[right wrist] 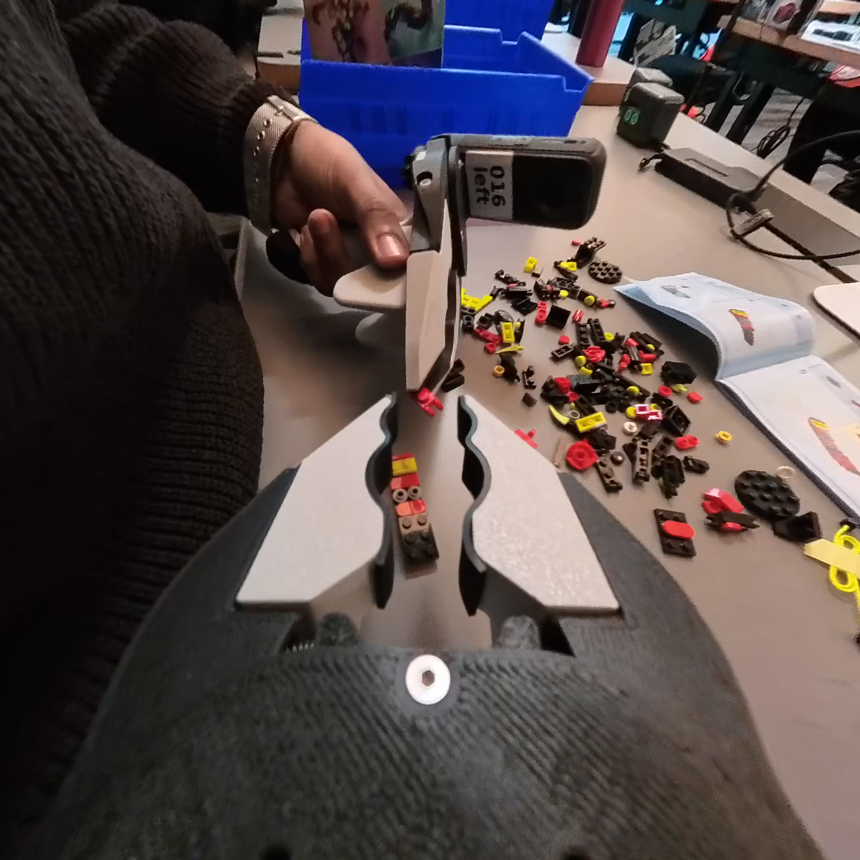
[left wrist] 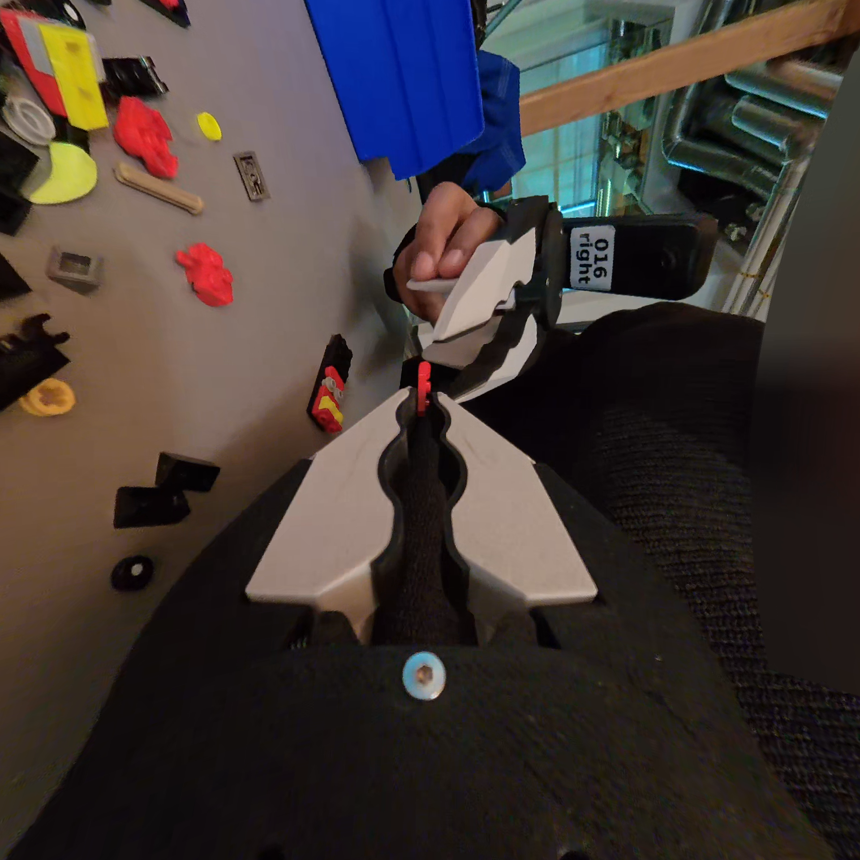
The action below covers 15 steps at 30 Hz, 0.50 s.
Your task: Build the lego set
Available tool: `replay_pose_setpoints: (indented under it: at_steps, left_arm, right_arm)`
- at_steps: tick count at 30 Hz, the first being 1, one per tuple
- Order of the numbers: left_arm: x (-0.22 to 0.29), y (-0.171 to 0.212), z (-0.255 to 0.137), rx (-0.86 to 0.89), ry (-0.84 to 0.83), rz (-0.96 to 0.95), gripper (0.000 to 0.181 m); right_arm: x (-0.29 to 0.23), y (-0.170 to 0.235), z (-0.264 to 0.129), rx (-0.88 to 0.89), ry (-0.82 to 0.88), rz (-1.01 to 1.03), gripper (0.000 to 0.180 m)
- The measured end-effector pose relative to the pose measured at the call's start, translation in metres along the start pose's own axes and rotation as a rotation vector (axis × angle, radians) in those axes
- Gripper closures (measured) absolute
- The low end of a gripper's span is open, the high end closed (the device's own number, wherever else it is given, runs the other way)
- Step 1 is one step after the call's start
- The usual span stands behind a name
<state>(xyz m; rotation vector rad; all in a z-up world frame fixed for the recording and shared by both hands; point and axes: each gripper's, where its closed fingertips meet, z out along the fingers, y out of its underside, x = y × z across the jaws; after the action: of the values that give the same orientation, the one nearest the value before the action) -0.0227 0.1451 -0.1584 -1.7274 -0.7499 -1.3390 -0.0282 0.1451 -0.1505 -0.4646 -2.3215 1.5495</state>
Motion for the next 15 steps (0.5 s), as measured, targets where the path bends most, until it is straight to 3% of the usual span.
replay_pose_setpoints:
  at_steps: [15]
  left_arm:
    - [-0.004, 0.004, 0.007, -0.032, 0.022, -0.001, 0.177]
  right_arm:
    - [-0.005, 0.017, 0.008, -0.078, -0.040, -0.010, 0.165]
